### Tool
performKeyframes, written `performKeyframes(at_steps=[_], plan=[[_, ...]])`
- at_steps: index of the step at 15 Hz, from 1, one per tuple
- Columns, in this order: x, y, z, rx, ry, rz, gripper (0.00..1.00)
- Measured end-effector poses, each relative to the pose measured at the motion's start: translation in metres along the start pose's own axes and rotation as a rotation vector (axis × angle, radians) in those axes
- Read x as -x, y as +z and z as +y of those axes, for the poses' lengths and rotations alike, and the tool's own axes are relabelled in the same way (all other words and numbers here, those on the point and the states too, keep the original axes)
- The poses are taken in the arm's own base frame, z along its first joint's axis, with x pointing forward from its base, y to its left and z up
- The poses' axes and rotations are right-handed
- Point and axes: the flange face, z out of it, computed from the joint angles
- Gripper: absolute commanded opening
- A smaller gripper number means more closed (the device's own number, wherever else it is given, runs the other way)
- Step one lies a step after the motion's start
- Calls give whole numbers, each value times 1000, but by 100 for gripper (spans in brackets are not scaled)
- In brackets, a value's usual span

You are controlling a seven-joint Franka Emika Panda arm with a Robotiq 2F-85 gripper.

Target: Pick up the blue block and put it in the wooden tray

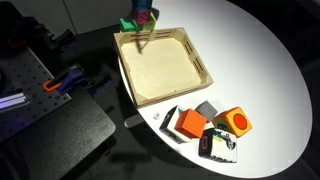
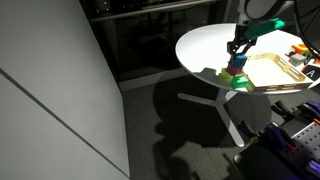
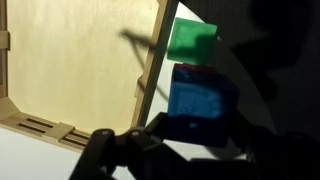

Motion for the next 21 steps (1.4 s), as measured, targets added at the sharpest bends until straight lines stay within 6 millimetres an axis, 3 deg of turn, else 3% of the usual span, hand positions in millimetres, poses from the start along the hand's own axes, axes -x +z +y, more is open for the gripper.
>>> performKeyframes(at_steps=[4, 6, 12, 19, 20, 21], plan=[[0, -1, 4, 3, 12, -5, 4], [0, -1, 7, 5, 18, -8, 0], [4, 7, 23, 13, 46, -29, 2], [26, 31, 54, 24, 100, -94, 3], [30, 34, 60, 24, 110, -103, 28], [33, 35, 64, 23, 119, -108, 29]])
